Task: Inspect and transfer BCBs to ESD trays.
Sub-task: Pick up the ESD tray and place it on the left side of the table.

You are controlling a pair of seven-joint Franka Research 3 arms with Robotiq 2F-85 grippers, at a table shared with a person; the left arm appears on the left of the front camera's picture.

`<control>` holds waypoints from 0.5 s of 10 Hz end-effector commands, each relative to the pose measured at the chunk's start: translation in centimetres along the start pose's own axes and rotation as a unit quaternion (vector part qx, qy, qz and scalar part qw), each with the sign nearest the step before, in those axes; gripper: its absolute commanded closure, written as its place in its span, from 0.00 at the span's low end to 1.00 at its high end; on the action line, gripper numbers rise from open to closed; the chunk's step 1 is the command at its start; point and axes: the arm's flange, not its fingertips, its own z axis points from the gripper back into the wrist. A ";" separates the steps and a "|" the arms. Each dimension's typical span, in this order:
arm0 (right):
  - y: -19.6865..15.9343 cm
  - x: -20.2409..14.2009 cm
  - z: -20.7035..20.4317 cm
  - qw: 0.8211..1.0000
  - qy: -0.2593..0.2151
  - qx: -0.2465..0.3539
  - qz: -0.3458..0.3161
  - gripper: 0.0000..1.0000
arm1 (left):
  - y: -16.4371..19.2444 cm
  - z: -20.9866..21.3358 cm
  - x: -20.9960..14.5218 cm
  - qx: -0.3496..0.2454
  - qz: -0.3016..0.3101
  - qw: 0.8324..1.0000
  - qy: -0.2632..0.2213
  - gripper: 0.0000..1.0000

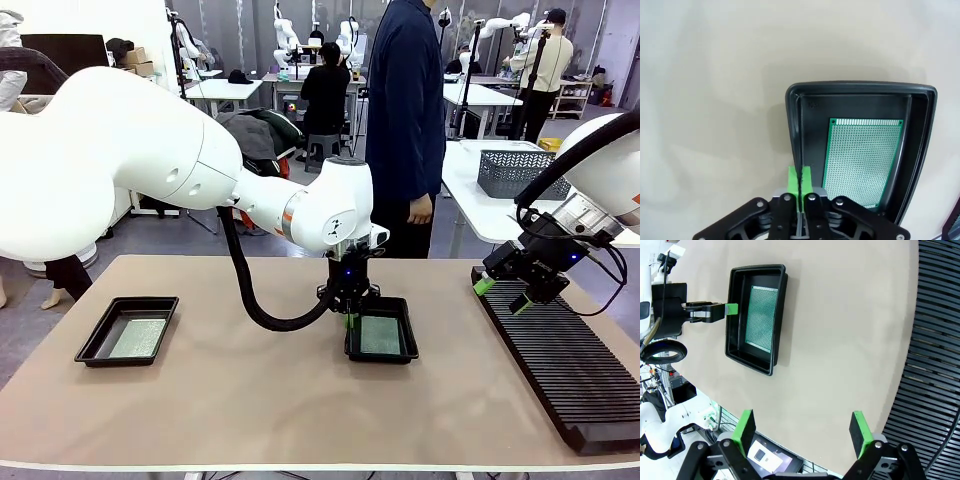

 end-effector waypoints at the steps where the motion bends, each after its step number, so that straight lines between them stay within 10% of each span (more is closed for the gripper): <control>1: 0.1 0.1 -0.1 1.000 -0.005 -0.001 -0.011 0.00 | 0.2 -0.2 -0.3 -0.006 -0.002 1.000 0.011 1.00; 5: 0.1 0.1 -0.1 1.000 -0.005 -0.001 -0.011 0.00 | 0.0 0.0 0.0 -0.001 0.001 1.000 0.001 1.00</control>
